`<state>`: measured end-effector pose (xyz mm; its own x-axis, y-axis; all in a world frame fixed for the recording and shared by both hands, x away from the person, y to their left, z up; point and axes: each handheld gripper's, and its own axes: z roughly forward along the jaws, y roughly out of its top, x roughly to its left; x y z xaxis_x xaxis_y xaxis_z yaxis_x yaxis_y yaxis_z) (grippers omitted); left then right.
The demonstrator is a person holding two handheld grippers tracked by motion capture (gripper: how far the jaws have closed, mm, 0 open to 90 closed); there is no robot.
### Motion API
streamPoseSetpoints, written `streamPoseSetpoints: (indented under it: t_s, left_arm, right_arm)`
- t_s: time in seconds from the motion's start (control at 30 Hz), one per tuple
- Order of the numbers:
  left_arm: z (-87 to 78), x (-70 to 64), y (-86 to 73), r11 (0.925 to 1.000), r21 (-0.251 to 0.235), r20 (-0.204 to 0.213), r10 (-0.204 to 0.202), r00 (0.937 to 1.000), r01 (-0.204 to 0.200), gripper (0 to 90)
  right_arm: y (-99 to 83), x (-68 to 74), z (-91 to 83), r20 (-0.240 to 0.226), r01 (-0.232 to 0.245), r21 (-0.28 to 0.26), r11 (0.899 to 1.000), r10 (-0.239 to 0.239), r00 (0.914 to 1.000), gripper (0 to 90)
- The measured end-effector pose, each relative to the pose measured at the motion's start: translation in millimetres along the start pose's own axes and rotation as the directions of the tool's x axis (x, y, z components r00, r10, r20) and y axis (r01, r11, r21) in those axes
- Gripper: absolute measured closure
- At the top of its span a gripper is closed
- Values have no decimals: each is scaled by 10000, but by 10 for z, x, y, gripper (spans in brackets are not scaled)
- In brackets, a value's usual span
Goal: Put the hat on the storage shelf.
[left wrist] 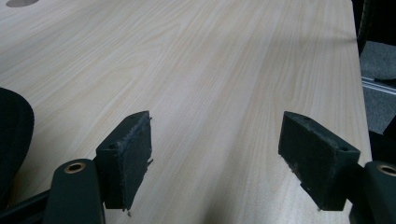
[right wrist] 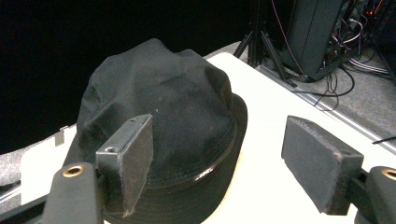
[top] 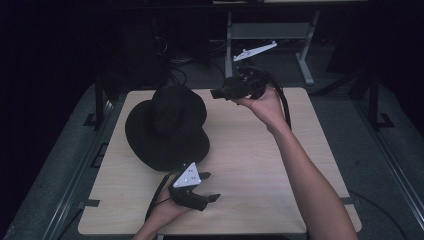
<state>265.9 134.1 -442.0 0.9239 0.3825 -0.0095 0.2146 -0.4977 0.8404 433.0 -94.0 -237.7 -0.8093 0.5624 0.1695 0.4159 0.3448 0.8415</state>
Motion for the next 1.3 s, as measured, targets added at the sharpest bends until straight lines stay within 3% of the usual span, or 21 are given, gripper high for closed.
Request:
streamPoseSetpoints:
  t_s: [0.63, 1.3]
  left_arm:
    - [-2, 13, -5, 10000, 73, -71, -39, 10000, 39, 251]
    - [-8, 31, -18, 10000, 96, -217, 10, 9998, -8, 252]
  right_arm:
    - [-319, -100, -222, 135, -151, 88, 9998, 150, 9998, 223]
    - [-750, -249, -379, 287, -646, 353, 9973, 636, 9976, 206]
